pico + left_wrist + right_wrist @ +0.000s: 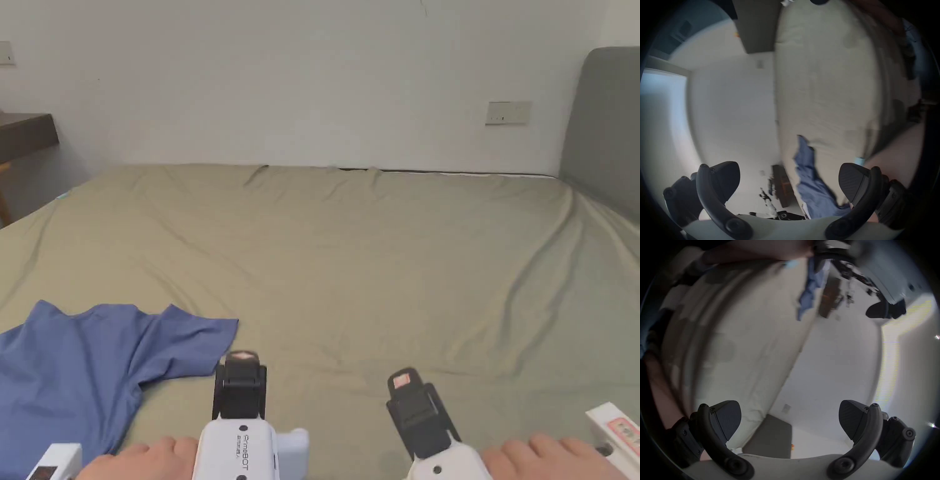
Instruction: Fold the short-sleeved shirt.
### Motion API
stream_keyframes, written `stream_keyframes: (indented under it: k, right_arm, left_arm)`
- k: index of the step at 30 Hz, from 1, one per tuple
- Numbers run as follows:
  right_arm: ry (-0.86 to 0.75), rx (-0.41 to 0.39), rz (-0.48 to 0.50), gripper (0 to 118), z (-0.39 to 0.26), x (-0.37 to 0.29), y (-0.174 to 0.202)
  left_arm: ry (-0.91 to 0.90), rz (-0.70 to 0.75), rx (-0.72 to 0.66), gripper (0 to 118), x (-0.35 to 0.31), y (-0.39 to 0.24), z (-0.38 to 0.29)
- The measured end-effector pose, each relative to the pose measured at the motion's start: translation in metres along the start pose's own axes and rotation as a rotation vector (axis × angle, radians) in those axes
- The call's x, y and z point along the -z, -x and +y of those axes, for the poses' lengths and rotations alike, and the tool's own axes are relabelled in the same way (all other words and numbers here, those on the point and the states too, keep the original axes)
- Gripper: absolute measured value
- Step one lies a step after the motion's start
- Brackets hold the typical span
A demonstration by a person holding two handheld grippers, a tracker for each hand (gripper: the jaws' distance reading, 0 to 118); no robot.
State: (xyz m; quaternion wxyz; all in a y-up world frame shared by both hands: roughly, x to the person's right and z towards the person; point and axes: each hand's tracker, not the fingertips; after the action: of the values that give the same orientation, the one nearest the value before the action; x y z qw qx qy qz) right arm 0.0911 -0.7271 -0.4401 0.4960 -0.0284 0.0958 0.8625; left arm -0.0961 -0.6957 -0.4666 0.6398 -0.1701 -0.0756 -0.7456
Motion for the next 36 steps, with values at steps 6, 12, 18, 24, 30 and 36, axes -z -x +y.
stream_keyframes:
  k: [6,12,18,24,30,36]
  right_arm:
    - [0.039,0.487,0.033,118,-0.022,0.009,-0.032]
    - [-0.109,1.973,-0.037,118,-0.151,0.006,-0.091]
    - [0.017,2.342,-0.164,118,-0.196,-0.004,-0.073]
    - [0.070,2.285,-0.111,118,-0.191,0.001,-0.068]
    - [0.078,2.185,-0.147,118,-0.180,-0.004,-0.077]
    - [0.055,2.159,-0.156,118,-0.174,-0.006,-0.082]
  left_arm:
    - [-0.086,0.212,-0.425,118,-0.006,0.052,-0.011]
    - [-0.325,0.210,-1.620,118,-0.032,0.129,-0.094]
    - [-0.365,0.123,-1.978,118,-0.022,0.133,-0.140]
    - [-0.298,0.045,-1.855,118,-0.012,0.125,-0.116]
    - [-0.286,0.129,-1.777,118,-0.013,0.124,-0.103]
    - [-0.310,0.139,-1.791,118,-0.013,0.124,-0.102]
